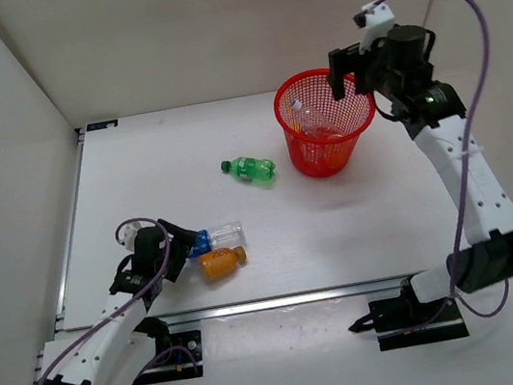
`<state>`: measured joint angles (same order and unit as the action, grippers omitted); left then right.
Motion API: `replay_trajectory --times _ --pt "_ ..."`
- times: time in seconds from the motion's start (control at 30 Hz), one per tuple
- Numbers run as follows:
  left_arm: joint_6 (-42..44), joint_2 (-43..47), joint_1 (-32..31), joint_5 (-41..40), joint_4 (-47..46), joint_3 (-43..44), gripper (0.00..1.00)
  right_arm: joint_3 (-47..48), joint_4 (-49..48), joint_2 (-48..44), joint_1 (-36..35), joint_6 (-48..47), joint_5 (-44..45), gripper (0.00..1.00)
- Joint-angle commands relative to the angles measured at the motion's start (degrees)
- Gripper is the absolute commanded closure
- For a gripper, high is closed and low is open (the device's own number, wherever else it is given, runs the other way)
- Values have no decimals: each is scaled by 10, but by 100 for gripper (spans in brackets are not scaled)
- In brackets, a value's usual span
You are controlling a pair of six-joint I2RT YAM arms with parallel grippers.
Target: Put the plastic bottles in the bin
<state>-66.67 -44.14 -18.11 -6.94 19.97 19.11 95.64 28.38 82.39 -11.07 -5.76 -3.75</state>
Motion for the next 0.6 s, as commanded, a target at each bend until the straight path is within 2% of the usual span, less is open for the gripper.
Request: replay_trajectory --times 0.0,0.13,0.43,0.5,0.53,0.57 --pt "-7 -24 -3 -33 -34 15 1 -27 15 -69 36 38 33 1" --pt "-1 -94 -5 -45 -72 29 1 -98 -13 -150 73 54 15 1" --pt "32 -234 -20 -63 -145 86 2 -221 6 -221 125 90 27 1" --pt "34 -256 -39 -81 -148 108 6 -235 21 -234 132 90 54 1" --pt "37 -275 -46 -84 -147 113 11 -243 32 -236 131 89 65 1" --pt "43 -292 -49 -90 -149 125 21 -257 44 -243 131 94 80 0"
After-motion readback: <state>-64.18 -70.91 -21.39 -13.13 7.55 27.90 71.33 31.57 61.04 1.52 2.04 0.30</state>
